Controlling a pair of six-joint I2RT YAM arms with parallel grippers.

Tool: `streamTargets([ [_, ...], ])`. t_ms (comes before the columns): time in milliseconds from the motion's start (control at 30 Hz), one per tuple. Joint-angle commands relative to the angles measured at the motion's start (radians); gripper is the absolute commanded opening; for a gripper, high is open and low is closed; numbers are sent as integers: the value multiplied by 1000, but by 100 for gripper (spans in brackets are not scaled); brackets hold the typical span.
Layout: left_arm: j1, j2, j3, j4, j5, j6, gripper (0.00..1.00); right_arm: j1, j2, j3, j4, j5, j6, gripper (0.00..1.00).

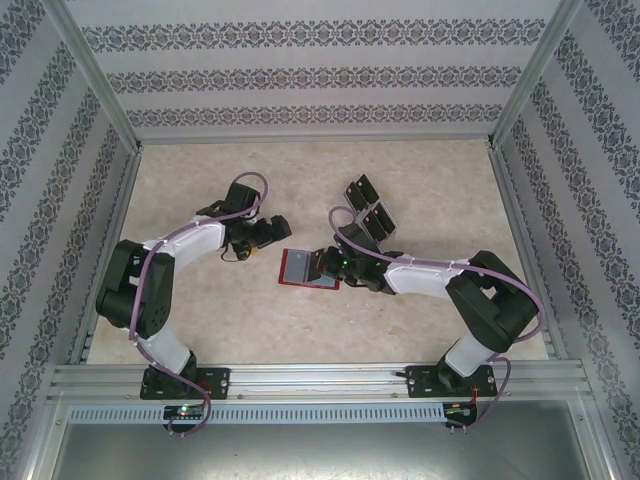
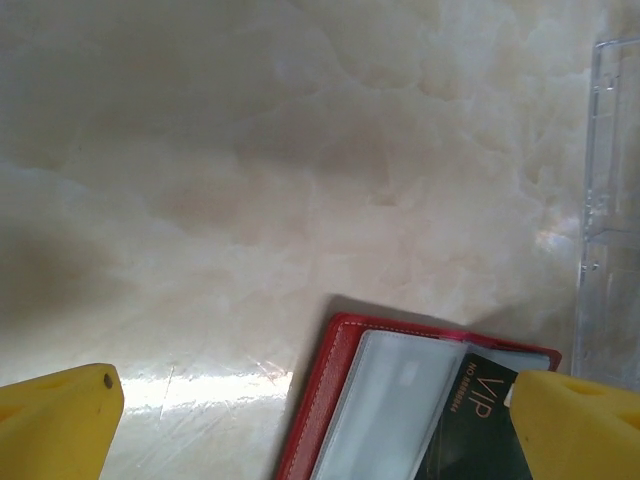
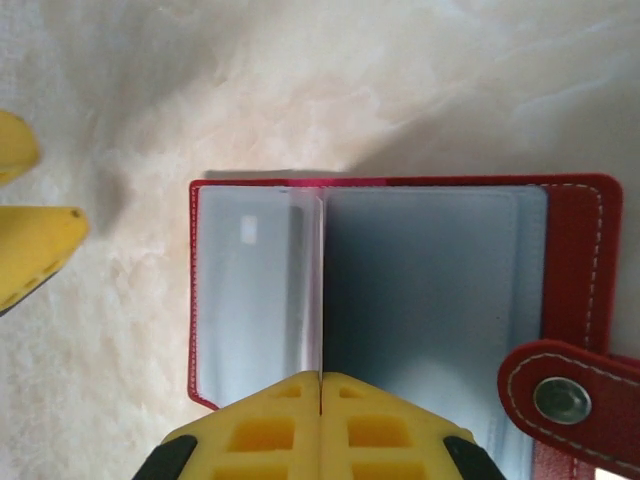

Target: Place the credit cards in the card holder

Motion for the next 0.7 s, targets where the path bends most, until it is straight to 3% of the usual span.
streamTargets([
  [0,-14,14,29,-16,18,23,100,7,-16,18,-22,-27,12,0],
  [267,-32,43,57,-45,-8,62,100,13,-7,9,11,-19,53,0],
  [667,-124,110,210,-342,-294,321,99,15,-82,-23,17,13,74,0],
])
